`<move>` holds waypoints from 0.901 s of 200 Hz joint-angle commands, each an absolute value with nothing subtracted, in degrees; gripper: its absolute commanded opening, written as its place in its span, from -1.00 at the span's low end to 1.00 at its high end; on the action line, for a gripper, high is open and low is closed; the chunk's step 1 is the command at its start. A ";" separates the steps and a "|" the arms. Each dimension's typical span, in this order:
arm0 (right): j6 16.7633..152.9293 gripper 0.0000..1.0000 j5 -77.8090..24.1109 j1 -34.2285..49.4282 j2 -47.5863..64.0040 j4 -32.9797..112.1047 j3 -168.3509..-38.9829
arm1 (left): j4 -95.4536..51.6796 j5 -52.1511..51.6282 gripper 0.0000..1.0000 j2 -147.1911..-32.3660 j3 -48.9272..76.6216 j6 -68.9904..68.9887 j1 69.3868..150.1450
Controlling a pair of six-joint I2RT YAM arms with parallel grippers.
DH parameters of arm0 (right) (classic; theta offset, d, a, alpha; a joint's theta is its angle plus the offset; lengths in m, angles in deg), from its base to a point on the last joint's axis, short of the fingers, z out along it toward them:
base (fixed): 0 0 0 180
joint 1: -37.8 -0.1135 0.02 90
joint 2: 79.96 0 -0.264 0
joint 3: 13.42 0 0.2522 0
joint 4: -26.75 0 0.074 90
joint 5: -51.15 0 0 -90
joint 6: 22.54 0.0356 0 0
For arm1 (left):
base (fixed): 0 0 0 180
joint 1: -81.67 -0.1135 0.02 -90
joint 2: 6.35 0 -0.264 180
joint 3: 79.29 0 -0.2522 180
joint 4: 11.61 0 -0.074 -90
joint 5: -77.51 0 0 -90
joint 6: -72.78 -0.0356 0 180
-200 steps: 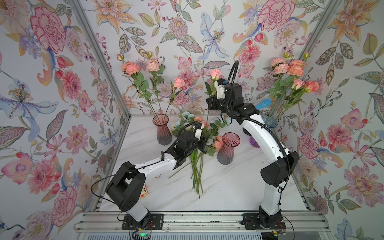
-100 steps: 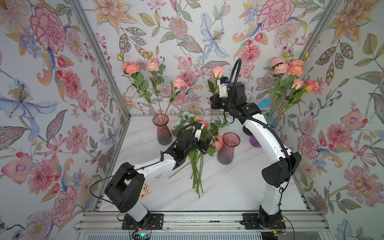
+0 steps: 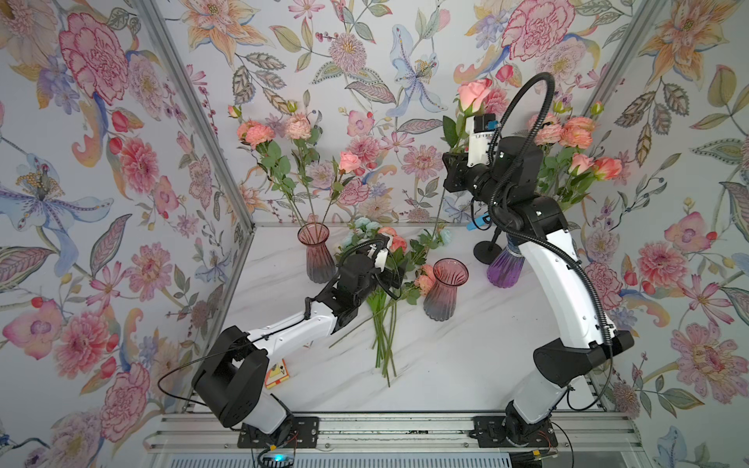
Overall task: Place the pink flowers into the vase
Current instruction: Place the flower in the vase.
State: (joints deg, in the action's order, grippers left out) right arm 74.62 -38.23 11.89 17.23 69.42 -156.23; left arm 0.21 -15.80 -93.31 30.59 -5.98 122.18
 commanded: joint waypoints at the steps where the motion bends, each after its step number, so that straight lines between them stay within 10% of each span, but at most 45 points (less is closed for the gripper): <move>1: 70.98 -1.00 -41.05 12.90 12.65 68.82 -155.59 | 3.85 -22.11 1.00 -90.95 31.05 -9.54 122.45; 180: 77.29 -1.00 -39.47 16.60 -5.92 59.88 -115.60 | 11.64 -15.16 1.00 -86.49 36.63 -16.23 121.81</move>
